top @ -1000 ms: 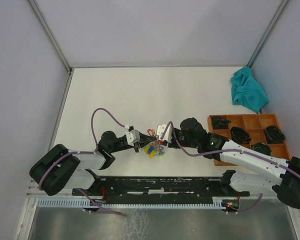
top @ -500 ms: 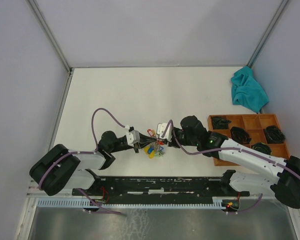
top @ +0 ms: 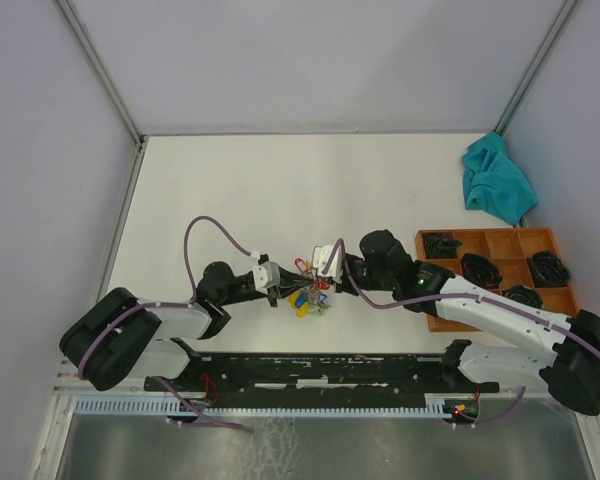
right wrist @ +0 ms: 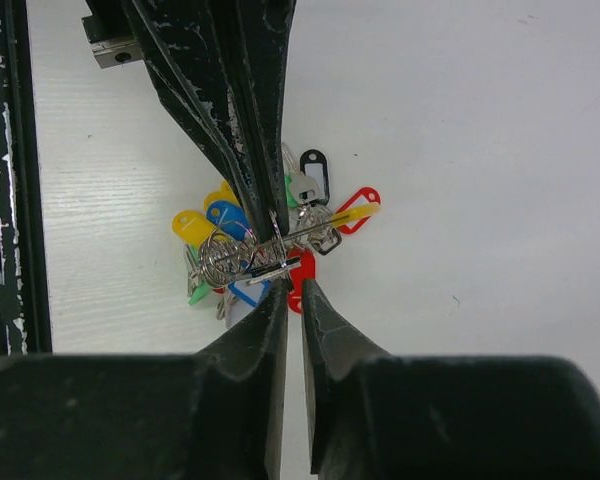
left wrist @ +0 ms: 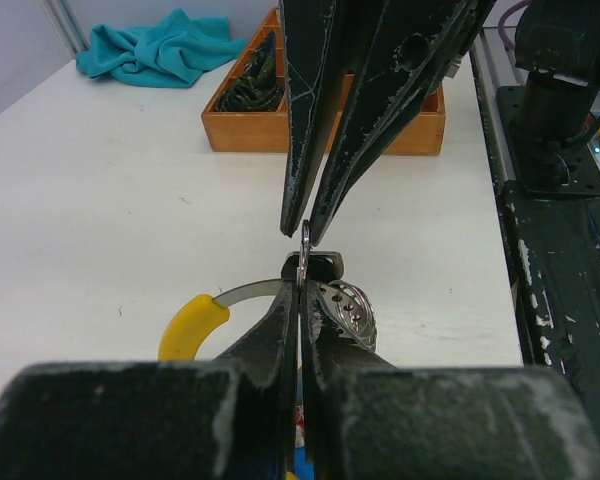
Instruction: Put the keys on the keyring
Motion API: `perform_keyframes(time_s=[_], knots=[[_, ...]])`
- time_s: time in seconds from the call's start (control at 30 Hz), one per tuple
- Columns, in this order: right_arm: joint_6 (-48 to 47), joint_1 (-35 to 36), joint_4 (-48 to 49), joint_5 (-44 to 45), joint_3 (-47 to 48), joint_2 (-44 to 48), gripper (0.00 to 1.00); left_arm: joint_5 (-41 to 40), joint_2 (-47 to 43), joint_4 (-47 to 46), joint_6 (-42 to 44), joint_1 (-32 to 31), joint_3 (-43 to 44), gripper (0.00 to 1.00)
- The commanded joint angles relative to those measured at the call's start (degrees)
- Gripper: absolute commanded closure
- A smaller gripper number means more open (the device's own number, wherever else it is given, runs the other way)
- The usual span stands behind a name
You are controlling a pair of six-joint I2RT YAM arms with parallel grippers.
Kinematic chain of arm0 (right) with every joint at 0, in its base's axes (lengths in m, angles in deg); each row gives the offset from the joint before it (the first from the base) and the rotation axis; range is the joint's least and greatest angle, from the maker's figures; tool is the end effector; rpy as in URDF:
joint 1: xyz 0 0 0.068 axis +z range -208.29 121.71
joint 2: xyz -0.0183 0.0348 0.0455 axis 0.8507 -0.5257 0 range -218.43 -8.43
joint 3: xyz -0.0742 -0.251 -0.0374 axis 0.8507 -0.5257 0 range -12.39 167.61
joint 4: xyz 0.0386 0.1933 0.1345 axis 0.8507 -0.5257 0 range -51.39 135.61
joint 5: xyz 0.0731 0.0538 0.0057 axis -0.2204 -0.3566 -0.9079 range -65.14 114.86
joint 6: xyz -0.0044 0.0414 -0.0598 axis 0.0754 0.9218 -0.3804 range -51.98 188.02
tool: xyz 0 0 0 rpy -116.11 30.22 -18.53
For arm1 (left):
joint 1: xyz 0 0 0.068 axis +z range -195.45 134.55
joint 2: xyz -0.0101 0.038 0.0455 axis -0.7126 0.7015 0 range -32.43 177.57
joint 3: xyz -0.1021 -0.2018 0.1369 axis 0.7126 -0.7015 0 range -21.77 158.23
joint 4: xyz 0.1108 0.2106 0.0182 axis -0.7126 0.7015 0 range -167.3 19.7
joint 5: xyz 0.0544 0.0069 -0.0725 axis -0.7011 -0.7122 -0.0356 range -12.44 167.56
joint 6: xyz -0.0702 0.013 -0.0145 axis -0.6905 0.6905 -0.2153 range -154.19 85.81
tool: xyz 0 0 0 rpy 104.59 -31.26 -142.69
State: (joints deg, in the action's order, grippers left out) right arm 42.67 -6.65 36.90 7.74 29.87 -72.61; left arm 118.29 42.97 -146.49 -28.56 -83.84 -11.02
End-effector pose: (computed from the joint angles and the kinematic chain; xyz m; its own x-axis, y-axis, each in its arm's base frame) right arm 0.1408 0.2065 0.2495 0.1024 -0.5298 -0.8419 -0.9546 0.1856 -0.2329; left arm 0.1508 -0.1701 0.1964 0.1579 -0.0303 -0.9870 0.9696 0.1939 0.1492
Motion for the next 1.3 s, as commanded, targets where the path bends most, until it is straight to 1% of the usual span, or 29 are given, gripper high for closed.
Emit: perform_keyframes(time_s=[0.0, 0.1, 0.13, 0.67, 0.97, 1.27], knots=[[0.30, -0.22, 1.32, -1.61, 3.06, -0.02, 0.87, 0.93, 0.09, -3.37, -1.01, -0.19, 1.38, 0.97], [0.38, -0.19, 0.73, -2.17, 3.58, -0.30, 0.98, 0.78, 0.06, -3.15, -0.89, -0.19, 1.47, 0.97], [0.27, -0.16, 0.56, -2.33, 3.71, -0.35, 0.99, 0.64, 0.10, -2.96, -0.82, -0.19, 1.52, 0.97], [0.19, -0.05, -1.52, -3.79, 6.11, -1.69, 0.99, -1.34, -1.52, 4.68, 1.05, -0.27, 3.32, 0.97], [-1.58, 0.84, -4.74, -3.07, 7.33, -2.64, 0.99, -2.64, -1.84, 4.43, -1.01, -0.21, 3.75, 0.97], [-3.48, 2.47, -7.59, 1.23, 7.54, -3.90, 0.99, -7.81, -2.11, -0.20, -7.25, -0.23, 2.94, 0.97]])
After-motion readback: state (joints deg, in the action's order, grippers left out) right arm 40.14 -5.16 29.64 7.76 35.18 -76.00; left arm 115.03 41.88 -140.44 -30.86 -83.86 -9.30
